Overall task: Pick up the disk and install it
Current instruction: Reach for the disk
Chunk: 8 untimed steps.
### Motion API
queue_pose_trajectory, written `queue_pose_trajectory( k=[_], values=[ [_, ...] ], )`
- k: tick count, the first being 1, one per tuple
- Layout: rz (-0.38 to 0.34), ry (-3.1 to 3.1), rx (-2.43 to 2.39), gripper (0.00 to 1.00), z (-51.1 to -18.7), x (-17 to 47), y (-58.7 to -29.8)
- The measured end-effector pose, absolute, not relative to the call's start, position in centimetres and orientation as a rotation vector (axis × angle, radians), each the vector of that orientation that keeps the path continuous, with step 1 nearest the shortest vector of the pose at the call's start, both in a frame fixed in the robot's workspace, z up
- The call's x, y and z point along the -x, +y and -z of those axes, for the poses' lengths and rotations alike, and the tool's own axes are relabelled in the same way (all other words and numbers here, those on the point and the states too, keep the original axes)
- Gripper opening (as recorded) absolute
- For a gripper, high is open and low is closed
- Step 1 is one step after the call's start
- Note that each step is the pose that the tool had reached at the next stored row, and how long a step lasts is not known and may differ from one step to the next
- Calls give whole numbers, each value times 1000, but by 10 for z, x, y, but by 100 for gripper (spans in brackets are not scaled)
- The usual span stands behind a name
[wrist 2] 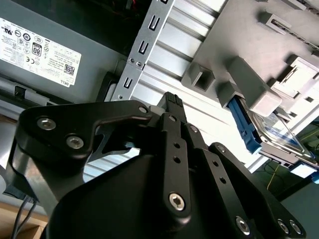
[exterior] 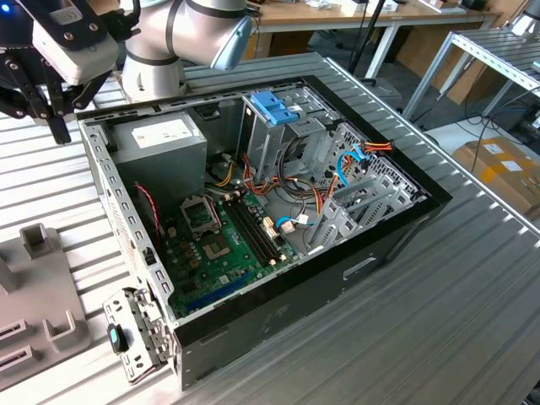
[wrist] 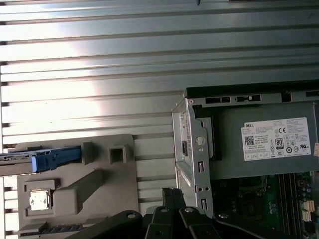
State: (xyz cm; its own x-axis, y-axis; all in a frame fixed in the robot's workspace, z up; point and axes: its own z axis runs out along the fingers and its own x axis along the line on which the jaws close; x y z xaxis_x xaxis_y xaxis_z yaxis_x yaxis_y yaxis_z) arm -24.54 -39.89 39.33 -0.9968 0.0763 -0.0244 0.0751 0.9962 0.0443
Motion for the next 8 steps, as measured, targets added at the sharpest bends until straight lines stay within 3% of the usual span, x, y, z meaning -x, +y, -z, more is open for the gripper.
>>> queue_pose_trajectory(
  k=[8],
  values=[
    [-68, 3112, -118, 11, -393, 251, -399]
  ],
)
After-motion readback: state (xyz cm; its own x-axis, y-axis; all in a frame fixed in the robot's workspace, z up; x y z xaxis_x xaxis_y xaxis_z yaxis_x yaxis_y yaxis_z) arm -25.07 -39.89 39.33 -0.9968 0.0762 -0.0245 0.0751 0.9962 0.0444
